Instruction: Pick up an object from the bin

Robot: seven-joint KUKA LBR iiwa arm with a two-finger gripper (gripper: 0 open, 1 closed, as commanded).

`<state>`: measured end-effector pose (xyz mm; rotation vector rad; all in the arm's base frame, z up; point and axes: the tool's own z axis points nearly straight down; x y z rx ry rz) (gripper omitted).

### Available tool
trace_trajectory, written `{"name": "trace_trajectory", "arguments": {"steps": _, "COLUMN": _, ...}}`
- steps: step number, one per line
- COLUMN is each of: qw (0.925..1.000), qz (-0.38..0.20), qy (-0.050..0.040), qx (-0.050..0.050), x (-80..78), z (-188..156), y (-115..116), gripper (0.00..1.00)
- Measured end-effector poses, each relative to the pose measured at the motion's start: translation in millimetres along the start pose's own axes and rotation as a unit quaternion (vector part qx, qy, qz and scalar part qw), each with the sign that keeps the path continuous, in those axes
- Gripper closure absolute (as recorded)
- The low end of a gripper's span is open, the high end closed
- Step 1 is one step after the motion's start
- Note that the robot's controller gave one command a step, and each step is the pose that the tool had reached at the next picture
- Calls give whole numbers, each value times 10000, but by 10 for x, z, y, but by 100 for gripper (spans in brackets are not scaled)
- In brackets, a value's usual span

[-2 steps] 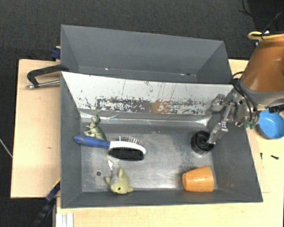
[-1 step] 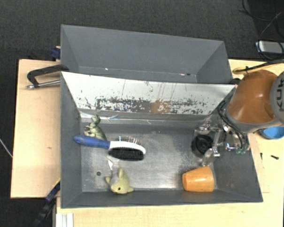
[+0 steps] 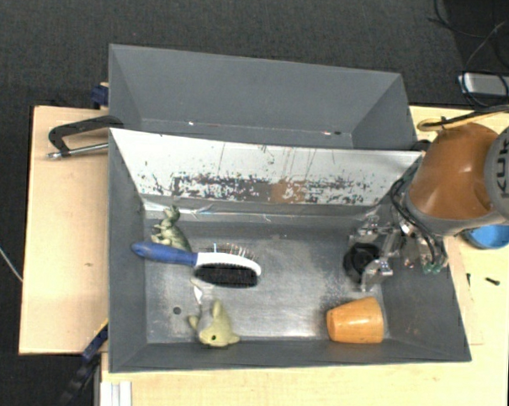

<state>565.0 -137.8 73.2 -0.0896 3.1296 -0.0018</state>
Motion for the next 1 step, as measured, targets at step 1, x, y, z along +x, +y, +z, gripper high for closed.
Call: {"name": "trace_trajectory", "arguments": {"steps": 1, "qw": 10000, "qz": 59, "qy": -24, "qx": 14, "x": -149, "z": -1306, "y": -126, "gripper": 100}}
